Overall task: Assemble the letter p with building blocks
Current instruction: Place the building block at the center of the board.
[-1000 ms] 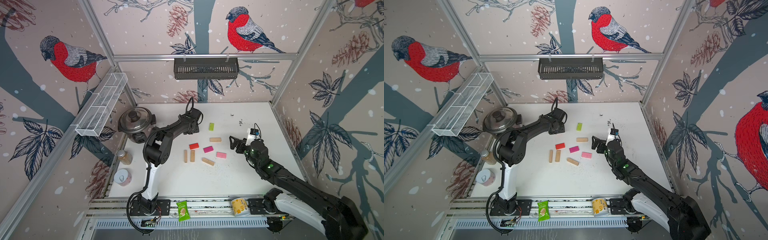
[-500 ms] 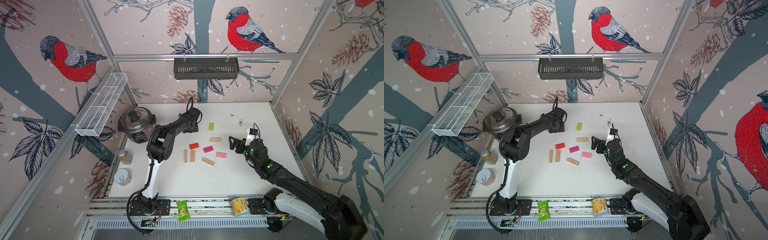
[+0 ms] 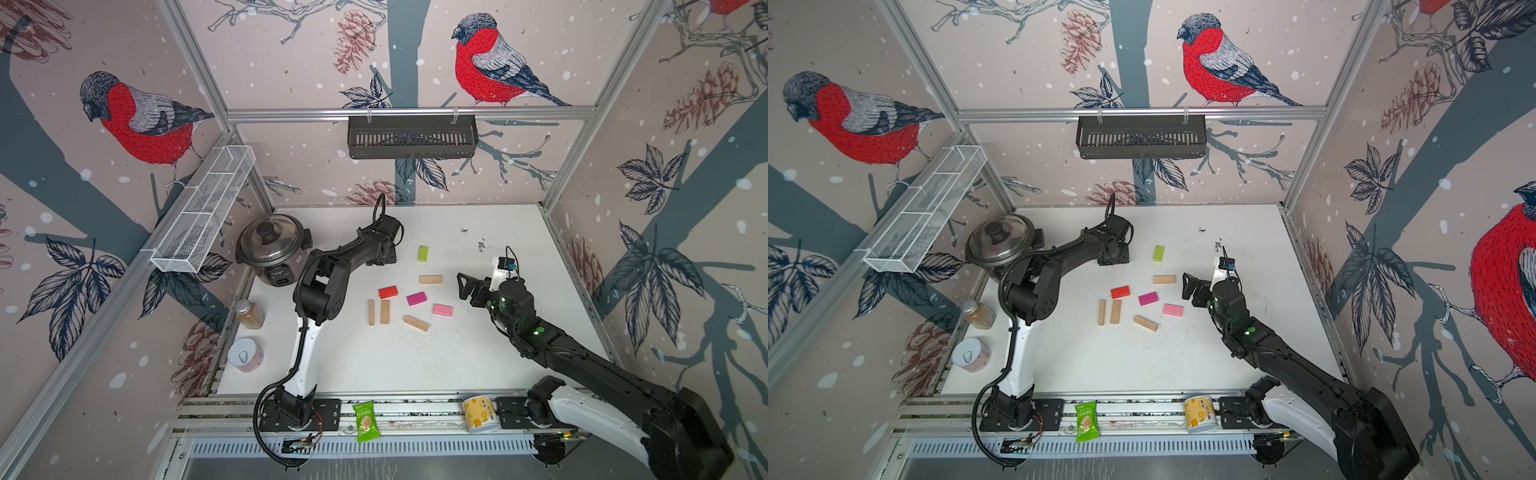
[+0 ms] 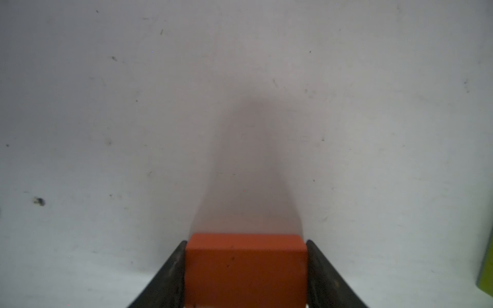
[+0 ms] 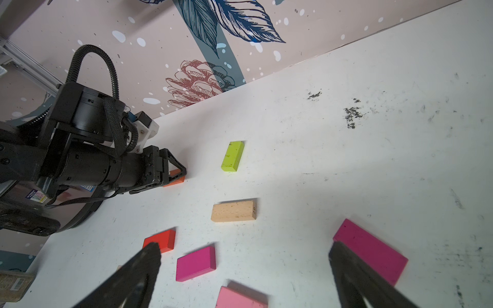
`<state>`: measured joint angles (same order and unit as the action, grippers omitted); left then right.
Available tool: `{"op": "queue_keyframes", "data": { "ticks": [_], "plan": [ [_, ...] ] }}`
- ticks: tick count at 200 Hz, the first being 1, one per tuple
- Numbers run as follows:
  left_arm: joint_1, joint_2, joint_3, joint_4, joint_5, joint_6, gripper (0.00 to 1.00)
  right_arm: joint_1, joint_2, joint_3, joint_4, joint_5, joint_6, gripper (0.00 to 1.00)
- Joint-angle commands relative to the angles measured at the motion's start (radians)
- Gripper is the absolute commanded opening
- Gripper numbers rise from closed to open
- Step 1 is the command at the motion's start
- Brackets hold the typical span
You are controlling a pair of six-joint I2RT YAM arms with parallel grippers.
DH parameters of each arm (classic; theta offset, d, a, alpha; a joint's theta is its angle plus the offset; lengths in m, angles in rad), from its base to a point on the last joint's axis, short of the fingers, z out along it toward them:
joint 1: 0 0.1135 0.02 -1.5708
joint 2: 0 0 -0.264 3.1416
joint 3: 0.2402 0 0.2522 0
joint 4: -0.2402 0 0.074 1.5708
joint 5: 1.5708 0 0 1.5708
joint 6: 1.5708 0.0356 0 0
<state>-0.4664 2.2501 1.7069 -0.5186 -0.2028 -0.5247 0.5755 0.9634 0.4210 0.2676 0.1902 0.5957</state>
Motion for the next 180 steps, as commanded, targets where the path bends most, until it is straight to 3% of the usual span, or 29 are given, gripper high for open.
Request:
{"op": "queue_keyframes", "data": {
  "ticks": [1, 104, 149, 180],
  "plan": [
    [0.003, 0.004, -0.01, -0.047, 0.013, -0.007, 0.63, 0.001, 0.001, 0.009, 0.027, -0.001, -0.009, 1.0],
    [0.008, -0.019, -0.001, -0.046, 0.032, -0.003, 0.77, 0.001, 0.008, 0.01, 0.029, -0.004, -0.013, 1.0],
    [0.008, -0.067, -0.024, -0.022, 0.049, 0.004, 0.96, 0.002, 0.009, 0.01, 0.031, -0.008, -0.015, 1.0],
    [0.008, -0.12, -0.067, 0.004, 0.058, 0.006, 0.97, 0.001, 0.012, 0.01, 0.032, -0.009, -0.02, 1.0]
  ]
}}
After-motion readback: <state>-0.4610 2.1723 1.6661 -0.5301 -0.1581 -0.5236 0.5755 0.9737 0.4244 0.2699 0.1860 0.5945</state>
